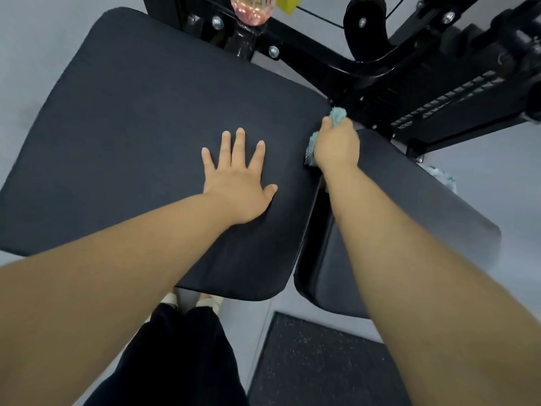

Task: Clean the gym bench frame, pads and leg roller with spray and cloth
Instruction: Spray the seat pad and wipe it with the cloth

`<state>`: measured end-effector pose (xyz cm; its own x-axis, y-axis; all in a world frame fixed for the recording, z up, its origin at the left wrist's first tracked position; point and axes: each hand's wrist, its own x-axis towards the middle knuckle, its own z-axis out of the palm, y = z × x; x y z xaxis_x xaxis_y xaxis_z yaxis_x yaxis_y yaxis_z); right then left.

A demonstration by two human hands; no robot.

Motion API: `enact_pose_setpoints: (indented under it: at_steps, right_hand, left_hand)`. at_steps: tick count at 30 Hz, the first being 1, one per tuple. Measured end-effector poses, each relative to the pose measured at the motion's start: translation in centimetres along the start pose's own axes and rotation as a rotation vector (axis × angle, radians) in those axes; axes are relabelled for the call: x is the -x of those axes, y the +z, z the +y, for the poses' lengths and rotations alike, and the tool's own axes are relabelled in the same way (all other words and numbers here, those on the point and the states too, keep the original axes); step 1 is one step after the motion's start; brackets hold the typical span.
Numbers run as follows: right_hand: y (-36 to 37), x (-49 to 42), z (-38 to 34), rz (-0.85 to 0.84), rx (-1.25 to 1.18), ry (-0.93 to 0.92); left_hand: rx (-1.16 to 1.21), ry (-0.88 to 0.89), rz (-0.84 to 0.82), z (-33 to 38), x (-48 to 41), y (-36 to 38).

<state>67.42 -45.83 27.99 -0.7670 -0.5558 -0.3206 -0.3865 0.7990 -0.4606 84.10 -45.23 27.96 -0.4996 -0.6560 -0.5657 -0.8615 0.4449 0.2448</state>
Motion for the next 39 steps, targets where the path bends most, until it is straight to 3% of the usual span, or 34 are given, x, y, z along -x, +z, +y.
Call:
enact_pose_setpoints:
  at_steps: [6,9,16,25,29,34,39]
  right_hand:
    - [1.7,10.8,5.7,-0.065,-0.186,-0.132]
    - [1.6,9.8,5.2,-0.02,-0.142,-0.156]
    - [1.4,3.4,1.0,0.058,-0.048,-0.12]
    - [3.8,20.2,8.1,0.048,-0.151,0.019]
    - [3.9,19.0,7.3,0.12,-0.093,0.006]
    - [3.0,13.8,4.4,0.131,0.001,0.036]
    - [4.9,18.6,7.0,0.203,-0.12,0.049]
  left_hand:
    - [0.061,-0.012,0.051,0.1,0.3,0.1]
    - [0.112,0.026,0.097,-0.6,0.8,0.4]
    - [0.209,0.106,0.129,-1.8,3.0,1.7]
    - [0.118,0.039,0.148,-3.8,9.4,4.9]
    - [0.061,0.038,0.21,-5.3,11.4,6.3]
    - [0.083,0.149,0.137,-7.3,11.3,6.5]
    - [0.092,0.179,0.049,-7.9,11.2,6.2]
